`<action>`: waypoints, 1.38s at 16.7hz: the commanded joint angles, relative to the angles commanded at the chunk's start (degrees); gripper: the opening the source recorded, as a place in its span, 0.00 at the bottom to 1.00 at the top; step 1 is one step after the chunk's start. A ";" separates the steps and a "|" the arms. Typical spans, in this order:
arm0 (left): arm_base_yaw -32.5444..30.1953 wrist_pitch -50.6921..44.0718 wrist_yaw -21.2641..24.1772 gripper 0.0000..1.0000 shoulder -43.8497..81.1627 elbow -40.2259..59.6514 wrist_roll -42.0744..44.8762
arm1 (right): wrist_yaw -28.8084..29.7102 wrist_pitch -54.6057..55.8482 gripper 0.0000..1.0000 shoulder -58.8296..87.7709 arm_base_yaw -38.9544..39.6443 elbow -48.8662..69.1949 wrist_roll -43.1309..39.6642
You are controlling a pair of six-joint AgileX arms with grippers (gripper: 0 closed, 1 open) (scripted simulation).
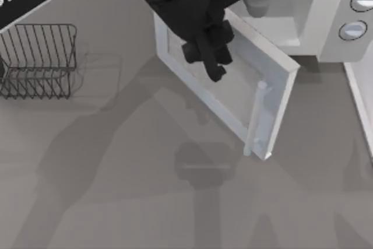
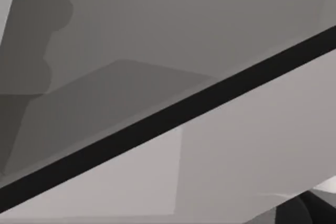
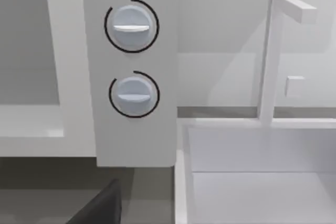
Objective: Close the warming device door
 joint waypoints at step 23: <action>-5.02 -1.08 -1.44 0.00 4.81 5.70 -4.59 | 0.00 0.00 1.00 0.00 0.00 0.00 0.00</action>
